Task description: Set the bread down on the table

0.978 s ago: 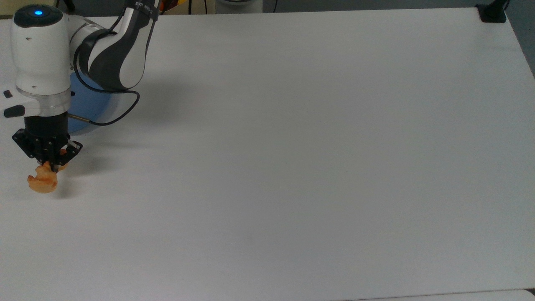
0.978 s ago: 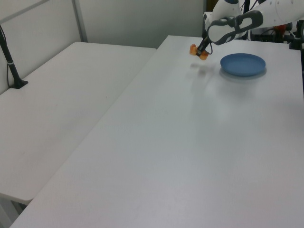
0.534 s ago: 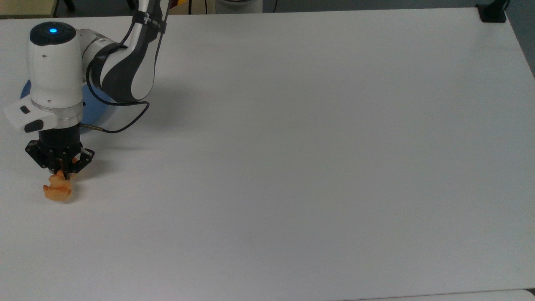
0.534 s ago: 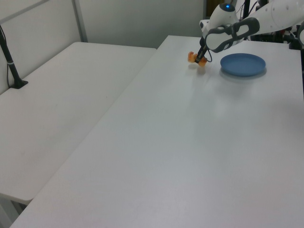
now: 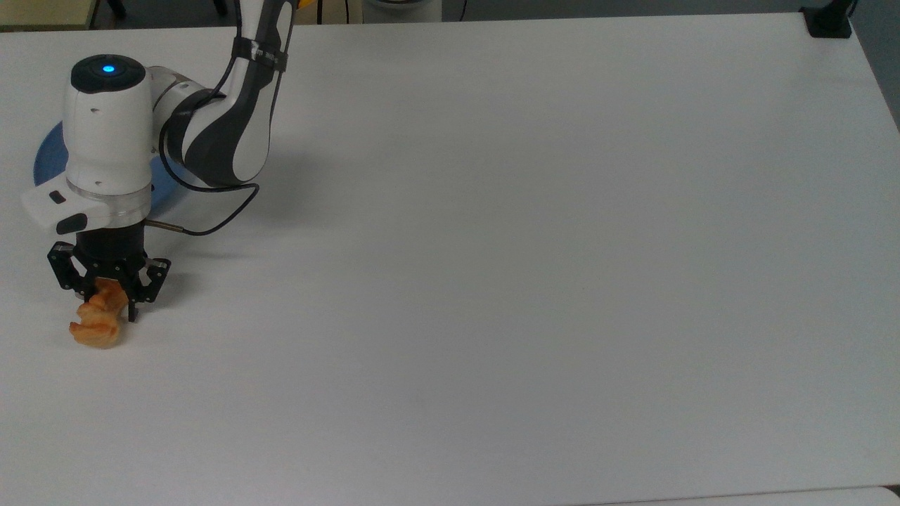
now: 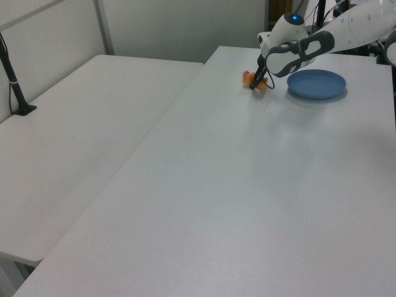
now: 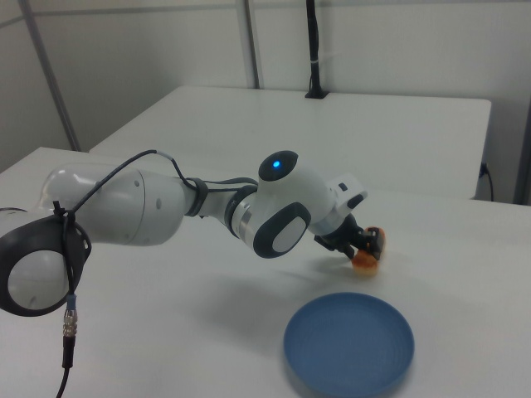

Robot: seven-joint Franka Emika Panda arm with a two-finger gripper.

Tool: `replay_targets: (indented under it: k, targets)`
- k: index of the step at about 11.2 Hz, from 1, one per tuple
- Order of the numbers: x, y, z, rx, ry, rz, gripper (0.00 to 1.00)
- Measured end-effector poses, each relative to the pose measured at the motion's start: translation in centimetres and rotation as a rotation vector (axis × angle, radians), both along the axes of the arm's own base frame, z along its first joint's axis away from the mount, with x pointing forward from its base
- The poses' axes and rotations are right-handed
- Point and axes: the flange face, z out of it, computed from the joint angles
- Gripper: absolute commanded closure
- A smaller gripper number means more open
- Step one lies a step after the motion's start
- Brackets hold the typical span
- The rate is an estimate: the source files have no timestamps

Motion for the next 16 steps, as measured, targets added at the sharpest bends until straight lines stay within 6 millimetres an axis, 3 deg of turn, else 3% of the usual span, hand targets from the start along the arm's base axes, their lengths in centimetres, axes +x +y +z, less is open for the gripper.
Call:
replay_targets:
  k: [5, 13, 14, 16]
  targets:
    - [0.7, 0.0, 1.9, -0.011, -0.036, 0.006, 0.00]
    - [0.7, 0.0, 1.7, -0.010, -0.033, 0.005, 0.00]
    - [0.8, 0.0, 2.4, -0.005, -0.047, -0.003, 0.00]
    - [0.6, -0.2, 6.8, 0.036, -0.126, -0.070, 0.00]
